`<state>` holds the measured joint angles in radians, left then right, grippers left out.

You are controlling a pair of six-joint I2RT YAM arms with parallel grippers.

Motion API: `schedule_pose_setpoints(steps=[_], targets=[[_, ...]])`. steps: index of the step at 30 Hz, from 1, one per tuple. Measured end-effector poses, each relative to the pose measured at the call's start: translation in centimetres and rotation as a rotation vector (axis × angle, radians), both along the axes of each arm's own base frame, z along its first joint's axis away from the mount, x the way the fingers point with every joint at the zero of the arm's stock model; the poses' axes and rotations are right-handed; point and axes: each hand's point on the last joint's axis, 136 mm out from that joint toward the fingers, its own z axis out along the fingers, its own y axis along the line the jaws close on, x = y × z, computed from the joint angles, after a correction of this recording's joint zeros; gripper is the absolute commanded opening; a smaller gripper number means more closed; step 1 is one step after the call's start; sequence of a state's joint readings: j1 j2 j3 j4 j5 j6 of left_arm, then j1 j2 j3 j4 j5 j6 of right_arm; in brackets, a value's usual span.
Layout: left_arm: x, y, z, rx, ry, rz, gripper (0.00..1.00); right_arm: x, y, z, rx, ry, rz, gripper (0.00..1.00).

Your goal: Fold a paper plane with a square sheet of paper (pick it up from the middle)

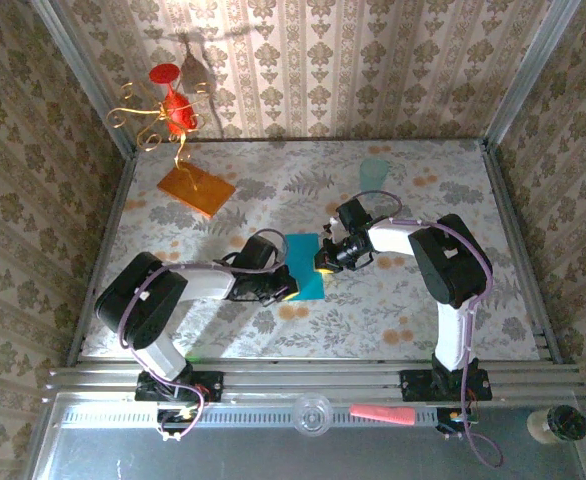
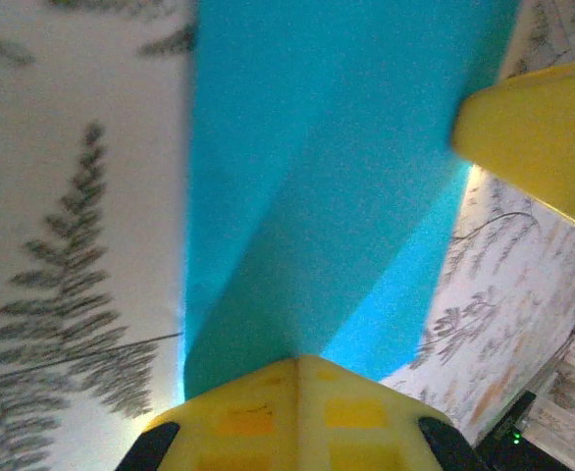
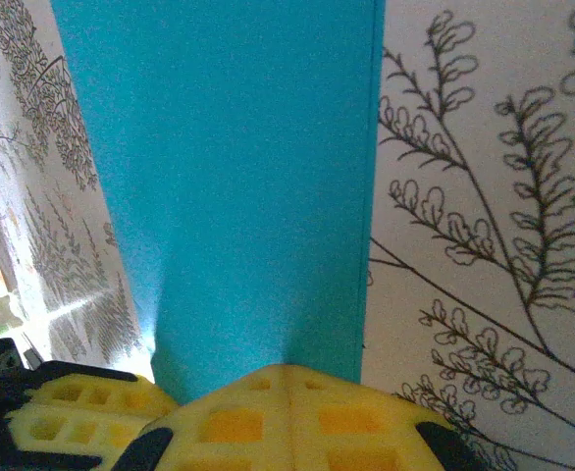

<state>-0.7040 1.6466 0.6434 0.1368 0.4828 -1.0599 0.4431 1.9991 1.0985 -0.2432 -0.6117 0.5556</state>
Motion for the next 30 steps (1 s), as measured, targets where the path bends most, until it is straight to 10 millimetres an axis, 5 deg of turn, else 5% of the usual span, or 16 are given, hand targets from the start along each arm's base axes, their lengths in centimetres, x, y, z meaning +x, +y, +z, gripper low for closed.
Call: schedule_pose_setpoints(steps=[17,25,30], targets=[[-2.2,4.8,0.3,0.099,-0.014,0.059,0.0,0.0,0.0,0.0,-0.009,0.008,0.002,0.09],[1.4,6.6,2.7,0.066,-0.117,0.139,0.0,0.3,0.4,0.9,-0.087,-0.053,0.011,0.1],[4.7,5.2,4.5,0.027,-0.189,0.132,0.02,0.5,0.7,1.6,-0.139,-0.072,0.02,0.14]])
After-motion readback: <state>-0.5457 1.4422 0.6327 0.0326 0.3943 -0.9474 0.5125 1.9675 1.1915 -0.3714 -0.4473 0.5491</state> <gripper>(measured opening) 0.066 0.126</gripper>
